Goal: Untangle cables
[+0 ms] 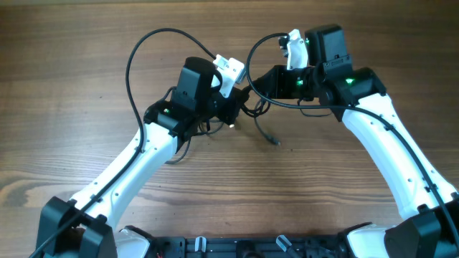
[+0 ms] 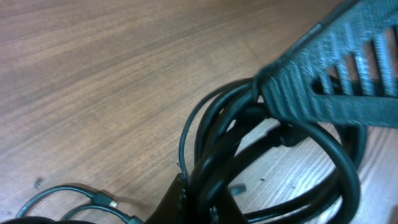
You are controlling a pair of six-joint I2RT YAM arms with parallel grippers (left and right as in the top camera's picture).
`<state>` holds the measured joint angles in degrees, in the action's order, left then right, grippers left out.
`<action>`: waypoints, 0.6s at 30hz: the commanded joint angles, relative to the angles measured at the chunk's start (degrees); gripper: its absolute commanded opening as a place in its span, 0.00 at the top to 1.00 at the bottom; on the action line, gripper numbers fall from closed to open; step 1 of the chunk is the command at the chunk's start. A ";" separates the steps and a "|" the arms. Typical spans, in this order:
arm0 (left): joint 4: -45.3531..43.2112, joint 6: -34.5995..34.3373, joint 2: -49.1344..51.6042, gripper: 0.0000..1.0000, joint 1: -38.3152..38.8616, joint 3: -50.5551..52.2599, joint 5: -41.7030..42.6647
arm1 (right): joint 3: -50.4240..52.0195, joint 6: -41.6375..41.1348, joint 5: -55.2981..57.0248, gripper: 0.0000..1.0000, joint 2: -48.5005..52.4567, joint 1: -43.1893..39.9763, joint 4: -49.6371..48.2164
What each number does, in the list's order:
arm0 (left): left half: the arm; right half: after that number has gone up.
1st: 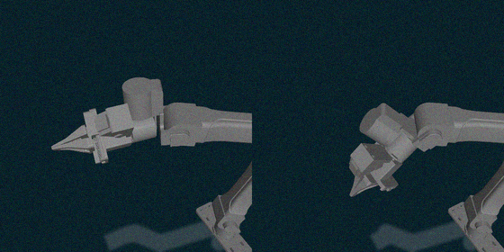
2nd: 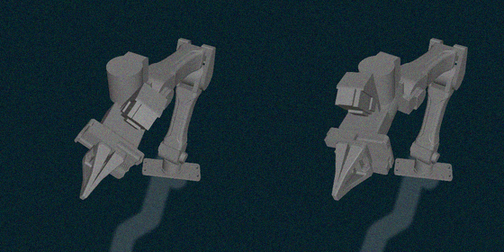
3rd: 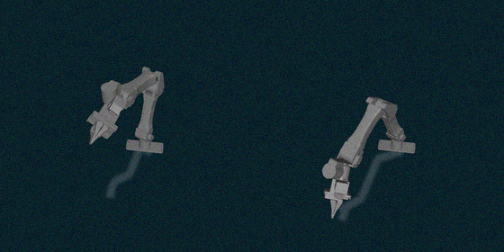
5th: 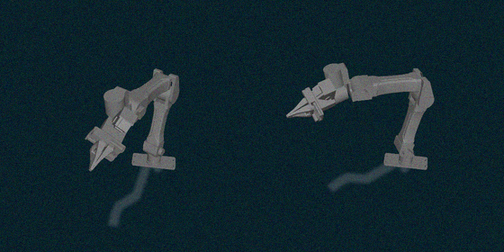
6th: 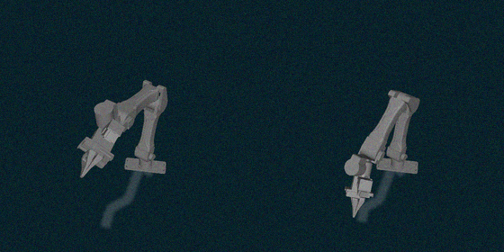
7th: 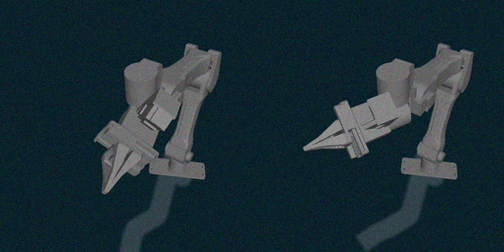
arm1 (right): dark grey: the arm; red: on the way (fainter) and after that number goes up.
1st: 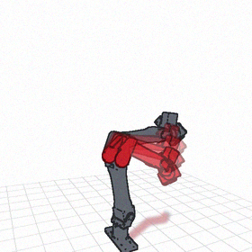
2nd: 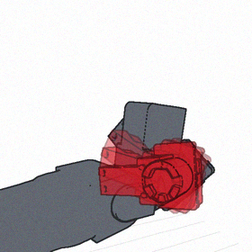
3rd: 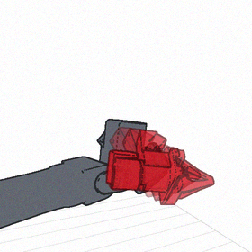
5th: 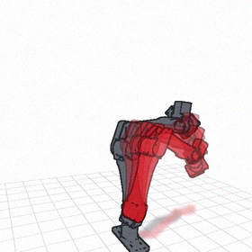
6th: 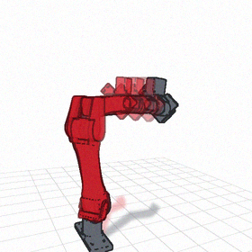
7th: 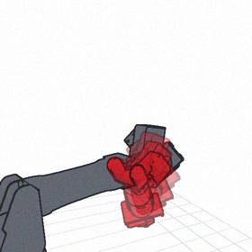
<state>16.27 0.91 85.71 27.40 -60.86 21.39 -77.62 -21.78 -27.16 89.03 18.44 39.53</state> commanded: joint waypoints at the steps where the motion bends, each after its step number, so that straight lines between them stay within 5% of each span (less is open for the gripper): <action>1: 2.05 -6.19 -4.17 0.96 -0.87 -0.17 -0.44 | -1.40 -1.16 18.27 0.96 -0.09 -4.66 -0.48; 7: 2.86 -11.45 -5.05 0.96 -0.87 -0.17 -0.52 | -1.40 2.89 16.55 0.96 -0.09 -12.63 2.97; 9: 2.58 -14.25 -5.05 0.96 -0.87 -0.17 -2.08 | -1.40 10.91 5.09 0.92 -0.09 -12.66 3.19; 12: 2.62 -19.69 -5.05 0.96 -0.87 -0.17 -7.23 | -1.40 27.04 -23.47 0.44 -0.11 -12.61 3.41; 13: 2.62 -23.52 -5.05 0.96 -0.87 -0.17 -8.90 | -1.40 27.74 -27.32 0.36 -0.11 -12.61 3.41; 18: 2.56 -38.32 -5.05 0.96 -0.85 -0.17 -8.11 | -0.66 26.10 -22.32 0.27 0.02 -8.59 3.28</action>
<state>19.31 -26.24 82.39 26.72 -60.71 13.32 -77.82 3.38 -50.00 89.01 6.66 43.35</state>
